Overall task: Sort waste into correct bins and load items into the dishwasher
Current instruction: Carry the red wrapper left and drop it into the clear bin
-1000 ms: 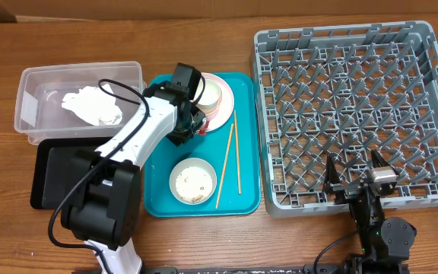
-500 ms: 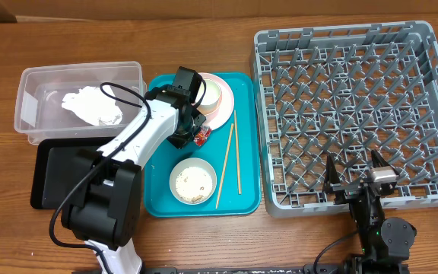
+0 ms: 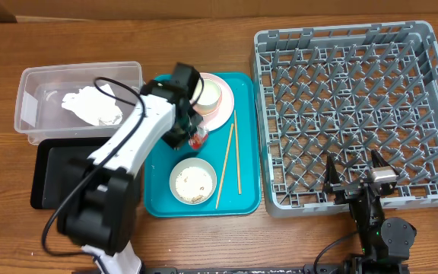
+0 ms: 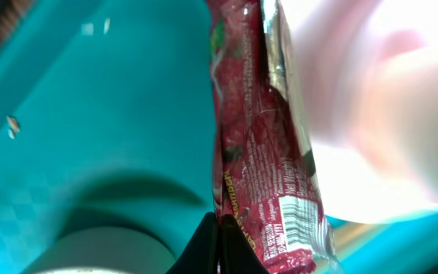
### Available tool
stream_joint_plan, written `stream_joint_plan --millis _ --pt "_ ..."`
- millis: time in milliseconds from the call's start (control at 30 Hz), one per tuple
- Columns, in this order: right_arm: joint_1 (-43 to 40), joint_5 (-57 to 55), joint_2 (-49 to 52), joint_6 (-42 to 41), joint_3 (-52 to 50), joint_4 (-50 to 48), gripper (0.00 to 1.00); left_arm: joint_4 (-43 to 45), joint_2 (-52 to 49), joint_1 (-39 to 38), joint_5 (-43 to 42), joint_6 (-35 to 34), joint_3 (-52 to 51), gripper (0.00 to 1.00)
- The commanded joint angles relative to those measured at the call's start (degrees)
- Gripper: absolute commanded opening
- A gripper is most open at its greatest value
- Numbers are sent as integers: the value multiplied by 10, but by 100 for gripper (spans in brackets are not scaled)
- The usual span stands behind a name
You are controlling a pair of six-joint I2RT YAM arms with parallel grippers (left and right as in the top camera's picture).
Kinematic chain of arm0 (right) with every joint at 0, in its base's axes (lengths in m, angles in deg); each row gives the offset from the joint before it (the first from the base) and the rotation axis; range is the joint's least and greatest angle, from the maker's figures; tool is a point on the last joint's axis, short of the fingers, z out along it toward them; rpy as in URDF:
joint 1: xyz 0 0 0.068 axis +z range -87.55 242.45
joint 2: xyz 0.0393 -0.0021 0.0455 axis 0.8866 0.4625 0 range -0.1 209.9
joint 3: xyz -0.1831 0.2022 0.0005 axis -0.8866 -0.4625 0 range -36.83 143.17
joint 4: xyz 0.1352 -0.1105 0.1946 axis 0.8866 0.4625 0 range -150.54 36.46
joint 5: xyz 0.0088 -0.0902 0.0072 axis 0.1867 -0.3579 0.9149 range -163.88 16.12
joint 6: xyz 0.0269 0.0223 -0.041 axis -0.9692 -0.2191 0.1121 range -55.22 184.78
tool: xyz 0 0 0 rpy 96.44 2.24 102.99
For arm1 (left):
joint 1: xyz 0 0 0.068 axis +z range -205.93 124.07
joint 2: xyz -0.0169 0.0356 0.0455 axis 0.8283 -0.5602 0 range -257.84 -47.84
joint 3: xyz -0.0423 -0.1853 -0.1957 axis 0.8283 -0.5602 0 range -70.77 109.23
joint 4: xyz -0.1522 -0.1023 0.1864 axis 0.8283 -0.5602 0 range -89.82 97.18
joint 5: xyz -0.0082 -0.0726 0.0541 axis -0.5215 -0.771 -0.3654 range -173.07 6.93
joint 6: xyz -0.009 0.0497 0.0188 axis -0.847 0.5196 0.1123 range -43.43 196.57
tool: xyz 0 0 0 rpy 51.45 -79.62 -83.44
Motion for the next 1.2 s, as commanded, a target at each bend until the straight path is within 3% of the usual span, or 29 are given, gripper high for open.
stream_joint_plan --millis 0,267,633,967,1067,1100,1133,1167 --pt "3 1 -5 2 -6 -3 99 -3 74 24 39 32 52 4" --pt "3 1 -5 2 -6 -3 100 14 114 90 153 107 65 4" --pt "3 1 -5 2 -6 -3 99 10 48 193 155 125 63 4" --pt "3 1 -5 2 -6 -3 100 25 -29 235 154 126 63 4" --pt "3 1 -5 2 -6 -3 100 27 -26 238 153 131 66 22" --pt "3 1 -5 2 -6 -3 100 26 -25 239 151 139 71 34" --pt "3 1 -5 2 -6 -3 100 26 -24 239 145 157 76 57" --pt "3 1 -5 2 -6 -3 100 25 -24 239 139 175 81 74"
